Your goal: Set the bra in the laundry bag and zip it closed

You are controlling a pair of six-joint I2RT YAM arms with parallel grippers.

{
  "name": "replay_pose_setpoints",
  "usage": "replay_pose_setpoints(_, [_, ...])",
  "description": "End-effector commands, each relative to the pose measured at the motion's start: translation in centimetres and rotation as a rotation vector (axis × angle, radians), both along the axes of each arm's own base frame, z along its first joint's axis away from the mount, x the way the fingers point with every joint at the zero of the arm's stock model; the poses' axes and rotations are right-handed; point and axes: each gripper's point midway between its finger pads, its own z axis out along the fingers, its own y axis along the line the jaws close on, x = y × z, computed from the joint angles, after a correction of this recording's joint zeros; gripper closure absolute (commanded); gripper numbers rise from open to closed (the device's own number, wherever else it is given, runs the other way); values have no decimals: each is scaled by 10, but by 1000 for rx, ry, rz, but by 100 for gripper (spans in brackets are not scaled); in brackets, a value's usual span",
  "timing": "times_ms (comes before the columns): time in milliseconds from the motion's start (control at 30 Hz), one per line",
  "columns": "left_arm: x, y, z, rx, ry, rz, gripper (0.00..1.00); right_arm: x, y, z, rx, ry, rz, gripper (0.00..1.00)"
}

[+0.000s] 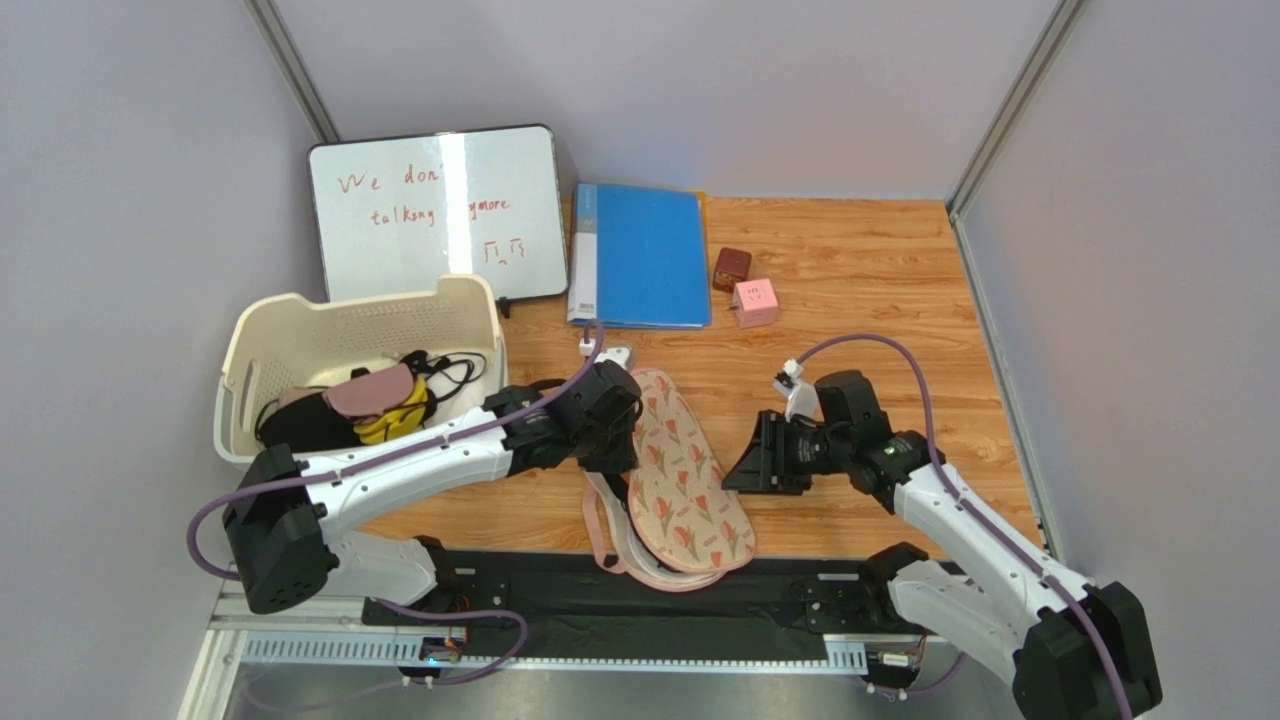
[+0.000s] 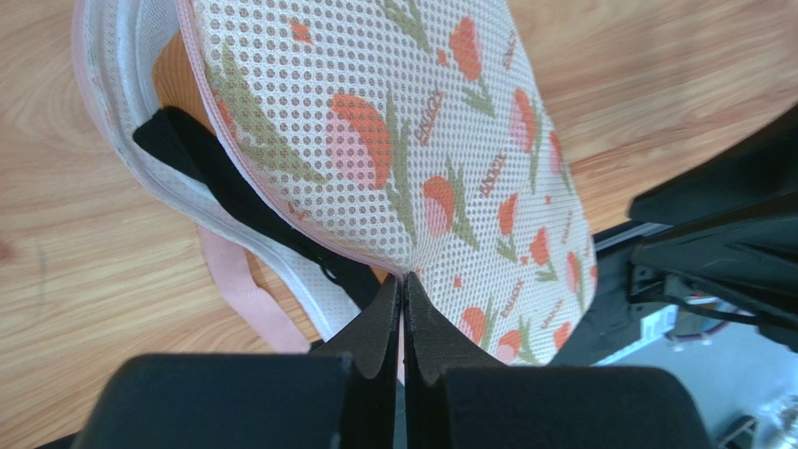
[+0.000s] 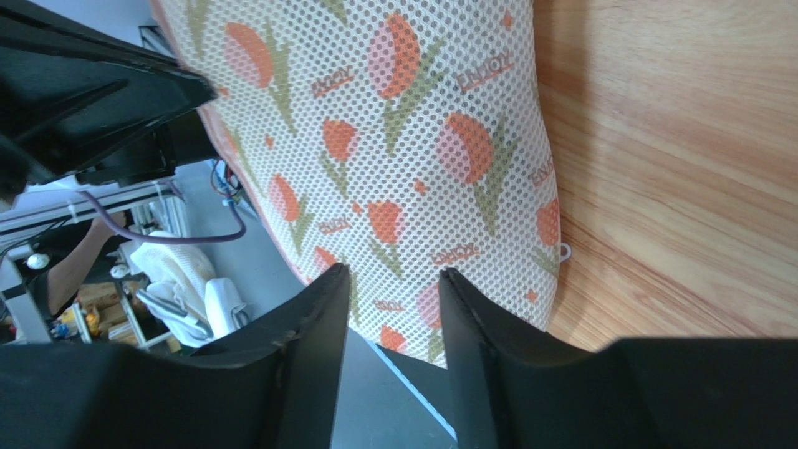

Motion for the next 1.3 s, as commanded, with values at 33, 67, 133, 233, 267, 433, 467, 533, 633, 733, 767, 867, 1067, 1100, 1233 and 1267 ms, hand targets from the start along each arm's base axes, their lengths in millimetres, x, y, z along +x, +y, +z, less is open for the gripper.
replay_pose_setpoints(33, [-8, 30, -24, 132, 19, -5, 100, -6, 21, 22, 103, -62, 117, 62])
replay_pose_setpoints(67, [-8, 31, -27, 129, 25, -1, 100, -9, 23, 21, 102, -63, 126, 63])
replay_pose_setpoints(133, [-10, 34, -35, 135, 40, 12, 100, -18, 27, 14, 98, -57, 151, 66])
replay_pose_setpoints(233, [-12, 38, -42, 149, 52, 28, 100, -32, 38, 8, 128, -24, 192, 69])
replay_pose_setpoints(267, [-12, 39, -43, 151, 54, 32, 100, -36, 40, 5, 131, -14, 203, 69])
replay_pose_setpoints(433, [-17, 43, -50, 162, 78, 46, 100, -58, 60, -6, 133, 7, 271, 71])
replay_pose_setpoints(467, [-18, 45, -51, 164, 79, 49, 100, -66, 63, -11, 128, 20, 295, 71])
replay_pose_setpoints(533, [-19, 46, -52, 167, 85, 54, 100, -68, 68, -16, 125, 26, 310, 72])
replay_pose_setpoints(633, [-22, 50, -51, 177, 88, 49, 100, -60, 66, -24, 77, 17, 283, 72])
replay_pose_setpoints(733, [-25, 54, -52, 175, 97, 56, 100, -55, 68, -25, 57, 12, 273, 70])
replay_pose_setpoints(767, [-26, 55, -52, 172, 99, 65, 99, -55, 67, -26, 50, 12, 272, 69])
replay_pose_setpoints(867, [-32, 60, -55, 169, 113, 69, 90, -54, 66, -32, 26, 31, 264, 69])
replay_pose_setpoints(1067, [-41, 59, -34, 87, 70, 72, 57, -54, 60, -30, -3, 10, 260, 69])
replay_pose_setpoints(1100, [-44, 60, -32, 80, 69, 69, 56, -55, 56, -30, -24, 15, 257, 68])
replay_pose_setpoints(1233, [-54, 69, -20, 20, 64, 116, 61, -54, 47, -17, -53, -43, 258, 64])
replay_pose_setpoints(1267, [-58, 74, -27, 31, 75, 125, 63, -53, 46, -14, -57, -54, 256, 63])
